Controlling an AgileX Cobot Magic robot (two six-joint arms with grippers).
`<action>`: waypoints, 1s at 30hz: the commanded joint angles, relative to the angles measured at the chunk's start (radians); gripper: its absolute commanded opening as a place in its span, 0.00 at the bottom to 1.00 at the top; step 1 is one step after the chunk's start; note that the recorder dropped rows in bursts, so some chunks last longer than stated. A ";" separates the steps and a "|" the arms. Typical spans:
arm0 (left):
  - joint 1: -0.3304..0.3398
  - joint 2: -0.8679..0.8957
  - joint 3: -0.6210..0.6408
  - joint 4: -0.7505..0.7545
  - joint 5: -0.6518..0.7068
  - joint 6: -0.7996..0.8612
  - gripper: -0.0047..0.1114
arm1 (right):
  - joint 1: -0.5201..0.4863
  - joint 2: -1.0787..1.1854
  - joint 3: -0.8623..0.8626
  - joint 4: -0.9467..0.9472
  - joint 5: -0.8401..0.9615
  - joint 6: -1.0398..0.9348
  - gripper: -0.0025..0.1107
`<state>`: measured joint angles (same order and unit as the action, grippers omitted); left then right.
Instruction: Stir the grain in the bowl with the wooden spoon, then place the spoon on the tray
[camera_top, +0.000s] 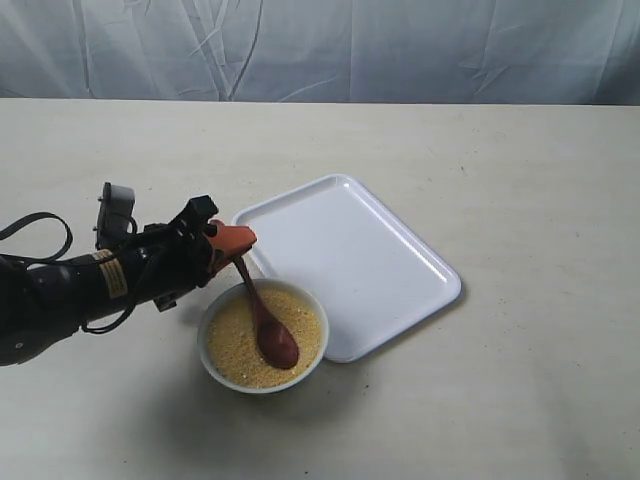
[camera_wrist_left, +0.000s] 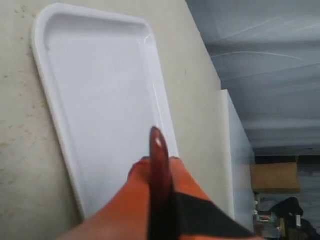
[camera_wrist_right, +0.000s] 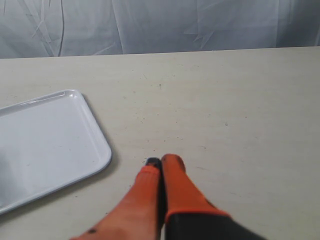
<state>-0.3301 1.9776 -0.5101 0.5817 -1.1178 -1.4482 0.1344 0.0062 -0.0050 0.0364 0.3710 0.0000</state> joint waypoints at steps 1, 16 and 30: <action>0.001 0.004 0.000 -0.002 -0.103 -0.050 0.04 | -0.005 -0.006 0.005 0.002 -0.014 0.000 0.02; 0.001 -0.215 0.000 -0.023 -0.103 0.037 0.04 | -0.005 -0.006 0.005 0.002 -0.014 0.000 0.02; -0.079 -0.783 0.083 -0.052 0.369 0.664 0.04 | -0.005 -0.006 0.005 0.002 -0.014 0.000 0.02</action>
<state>-0.3734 1.2366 -0.4630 0.5817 -0.7983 -0.9193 0.1344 0.0062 -0.0050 0.0364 0.3710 0.0000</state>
